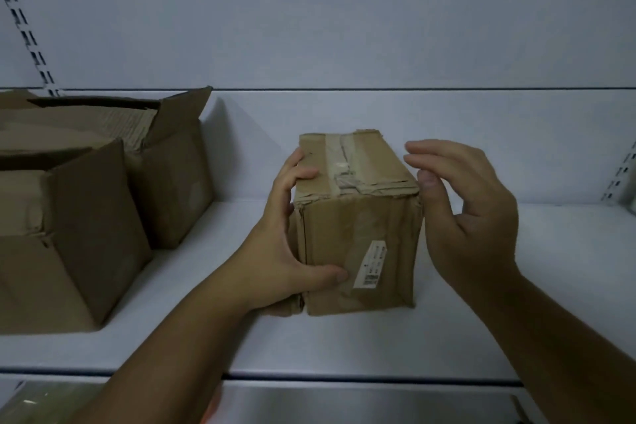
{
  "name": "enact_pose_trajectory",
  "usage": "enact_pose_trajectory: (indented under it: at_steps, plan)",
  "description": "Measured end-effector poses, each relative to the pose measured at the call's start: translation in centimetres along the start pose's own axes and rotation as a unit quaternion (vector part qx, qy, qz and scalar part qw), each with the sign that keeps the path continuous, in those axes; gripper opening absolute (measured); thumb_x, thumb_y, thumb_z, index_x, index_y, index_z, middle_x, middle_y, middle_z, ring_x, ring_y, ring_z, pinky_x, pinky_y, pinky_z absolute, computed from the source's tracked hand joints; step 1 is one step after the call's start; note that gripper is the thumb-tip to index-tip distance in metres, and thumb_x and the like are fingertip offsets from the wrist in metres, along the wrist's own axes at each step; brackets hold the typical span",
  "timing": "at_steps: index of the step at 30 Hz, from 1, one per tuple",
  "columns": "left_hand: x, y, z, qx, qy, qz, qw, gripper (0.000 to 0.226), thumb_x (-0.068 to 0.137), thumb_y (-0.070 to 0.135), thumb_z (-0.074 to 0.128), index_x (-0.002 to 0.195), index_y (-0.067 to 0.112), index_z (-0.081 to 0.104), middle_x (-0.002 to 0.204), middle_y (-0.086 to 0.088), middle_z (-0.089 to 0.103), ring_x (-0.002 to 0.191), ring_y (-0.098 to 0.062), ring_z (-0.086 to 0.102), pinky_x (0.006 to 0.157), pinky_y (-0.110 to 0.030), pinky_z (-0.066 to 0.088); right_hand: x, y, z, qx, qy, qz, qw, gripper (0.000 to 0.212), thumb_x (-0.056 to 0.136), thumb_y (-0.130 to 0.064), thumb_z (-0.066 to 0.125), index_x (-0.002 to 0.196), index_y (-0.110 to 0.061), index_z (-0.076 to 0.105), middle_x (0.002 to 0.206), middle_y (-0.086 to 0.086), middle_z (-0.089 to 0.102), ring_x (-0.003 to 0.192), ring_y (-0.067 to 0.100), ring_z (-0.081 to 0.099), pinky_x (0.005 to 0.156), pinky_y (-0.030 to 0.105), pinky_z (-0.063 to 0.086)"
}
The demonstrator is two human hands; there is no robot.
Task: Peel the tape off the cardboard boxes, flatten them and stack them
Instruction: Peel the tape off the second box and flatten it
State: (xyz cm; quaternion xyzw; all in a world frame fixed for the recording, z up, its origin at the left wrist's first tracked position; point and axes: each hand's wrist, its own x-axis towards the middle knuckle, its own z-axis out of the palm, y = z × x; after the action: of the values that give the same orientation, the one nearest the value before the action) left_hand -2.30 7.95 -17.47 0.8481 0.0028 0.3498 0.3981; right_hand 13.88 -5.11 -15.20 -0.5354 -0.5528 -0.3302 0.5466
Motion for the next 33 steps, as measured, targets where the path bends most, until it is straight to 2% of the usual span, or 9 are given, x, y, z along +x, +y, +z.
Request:
enact_pose_trajectory:
  at_steps: [3, 5, 7, 15, 22, 24, 28, 30, 33]
  plan:
    - [0.1, 0.0, 0.1, -0.010, 0.004, 0.005, 1.000, 0.096, 0.054, 0.023, 0.083, 0.124, 0.055, 0.026, 0.152, 0.016, 0.000, 0.128, 0.018, 0.027, 0.093, -0.004, 0.037, 0.5, -0.6, -0.7, -0.023, -0.115, -0.122, 0.986, 0.037, 0.088, -0.033, 0.055, 0.105, -0.003, 0.067, 0.112, 0.003, 0.062, 0.107, 0.017, 0.056, 0.096, 0.034, 0.043]
    - [0.2, -0.1, 0.3, -0.007, 0.007, 0.007, 1.000, 0.097, 0.054, 0.022, 0.084, 0.125, 0.054, 0.026, 0.153, 0.015, 0.000, 0.127, 0.019, 0.027, 0.092, -0.005, 0.039, 0.7, -0.6, -0.6, -0.063, -0.236, -0.159, 0.957, 0.061, 0.079, -0.056, 0.059, 0.119, -0.010, 0.060, 0.122, 0.004, 0.062, 0.114, 0.017, 0.053, 0.100, 0.037, 0.039]
    - [0.2, -0.1, 0.5, -0.005, 0.008, 0.004, 1.000, 0.097, 0.054, 0.024, 0.083, 0.125, 0.055, 0.025, 0.154, 0.014, -0.001, 0.128, 0.019, 0.026, 0.091, -0.005, 0.039, 0.9, -0.5, -0.4, -0.113, -0.299, -0.168, 0.933, 0.079, 0.069, -0.070, 0.058, 0.127, -0.018, 0.050, 0.126, 0.003, 0.060, 0.115, 0.017, 0.051, 0.096, 0.035, 0.039]
    - [-0.1, -0.4, 0.7, 0.003, 0.023, -0.017, 1.000, 0.099, 0.054, 0.032, 0.084, 0.129, 0.055, 0.023, 0.153, 0.024, 0.000, 0.142, -0.004, 0.019, 0.102, -0.020, 0.040, 0.9, -0.3, 0.0, -0.118, -0.253, -0.191, 0.941, 0.054, 0.082, -0.054, 0.057, 0.118, -0.014, 0.062, 0.114, 0.003, 0.068, 0.101, 0.023, 0.061, 0.085, 0.035, 0.043]
    - [-0.1, -0.1, 0.4, -0.004, 0.029, -0.031, 0.999, 0.099, 0.053, 0.034, 0.084, 0.131, 0.052, 0.025, 0.152, 0.029, 0.000, 0.141, -0.003, 0.021, 0.103, -0.025, 0.042, 2.4, -0.5, -0.7, -0.094, -0.234, -0.214, 0.944, 0.035, 0.088, -0.037, 0.056, 0.108, -0.011, 0.069, 0.108, 0.002, 0.071, 0.096, 0.015, 0.064, 0.077, 0.029, 0.049]
    - [-0.1, 0.0, 0.3, -0.010, 0.029, -0.033, 0.999, 0.099, 0.054, 0.033, 0.085, 0.131, 0.052, 0.025, 0.152, 0.029, 0.000, 0.140, -0.003, 0.022, 0.102, -0.026, 0.044, 2.6, -0.6, -1.0, -0.083, -0.259, -0.190, 0.944, 0.039, 0.086, -0.041, 0.057, 0.111, -0.012, 0.067, 0.111, 0.002, 0.070, 0.098, 0.011, 0.061, 0.080, 0.025, 0.047]
    - [-0.3, 0.1, 0.5, -0.019, 0.031, -0.030, 0.999, 0.098, 0.054, 0.031, 0.085, 0.129, 0.055, 0.026, 0.151, 0.030, 0.000, 0.141, -0.002, 0.021, 0.099, -0.019, 0.043, 2.4, -0.9, -0.8, -0.117, -0.331, -0.137, 0.926, 0.072, 0.070, -0.065, 0.058, 0.122, -0.015, 0.057, 0.118, 0.000, 0.066, 0.105, 0.011, 0.053, 0.087, 0.029, 0.041]
    - [-0.4, 0.0, 0.6, -0.036, 0.030, -0.030, 0.998, 0.097, 0.054, 0.030, 0.085, 0.127, 0.057, 0.027, 0.151, 0.031, 0.001, 0.140, -0.003, 0.023, 0.097, -0.019, 0.045, 2.4, -1.1, -0.7, -0.116, -0.331, -0.116, 0.929, 0.067, 0.068, -0.062, 0.059, 0.119, -0.018, 0.059, 0.112, -0.003, 0.068, 0.101, 0.010, 0.056, 0.083, 0.028, 0.041]
    - [-0.3, 0.0, 0.5, -0.044, 0.030, -0.033, 0.998, 0.095, 0.053, 0.029, 0.085, 0.126, 0.056, 0.030, 0.149, 0.034, 0.004, 0.139, -0.008, 0.028, 0.100, -0.031, 0.047, 2.9, -1.0, -0.8, -0.110, -0.313, -0.114, 0.936, 0.057, 0.071, -0.060, 0.057, 0.112, -0.021, 0.066, 0.103, -0.006, 0.072, 0.099, 0.006, 0.052, 0.080, 0.026, 0.037]
